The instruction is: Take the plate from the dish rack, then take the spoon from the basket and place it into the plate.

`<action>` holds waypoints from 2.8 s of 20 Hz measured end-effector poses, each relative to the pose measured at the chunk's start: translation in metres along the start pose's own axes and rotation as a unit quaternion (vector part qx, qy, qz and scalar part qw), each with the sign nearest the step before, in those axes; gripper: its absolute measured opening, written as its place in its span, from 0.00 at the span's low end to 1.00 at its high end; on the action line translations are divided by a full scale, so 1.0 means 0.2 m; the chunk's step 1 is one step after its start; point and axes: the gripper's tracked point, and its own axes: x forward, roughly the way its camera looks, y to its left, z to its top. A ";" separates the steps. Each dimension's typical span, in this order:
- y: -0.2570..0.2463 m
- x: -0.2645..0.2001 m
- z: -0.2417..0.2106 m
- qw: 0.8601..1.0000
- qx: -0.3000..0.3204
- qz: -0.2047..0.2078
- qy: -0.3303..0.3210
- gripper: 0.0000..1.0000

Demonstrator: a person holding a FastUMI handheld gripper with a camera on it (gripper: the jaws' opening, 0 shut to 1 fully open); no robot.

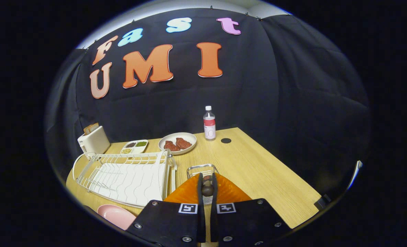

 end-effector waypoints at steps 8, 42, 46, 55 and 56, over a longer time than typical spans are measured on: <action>0.10 -0.37 0.08 1.000 0.014 -0.007 -0.020 0.06; 0.96 -0.75 -0.74 0.980 0.003 0.167 0.103 0.15; 0.92 -0.77 -0.77 0.979 0.000 0.162 0.120 0.28; 0.79 -0.72 -0.46 0.986 -0.025 0.144 0.086 0.73; 0.78 -0.70 -0.41 0.987 -0.026 0.140 0.079 0.81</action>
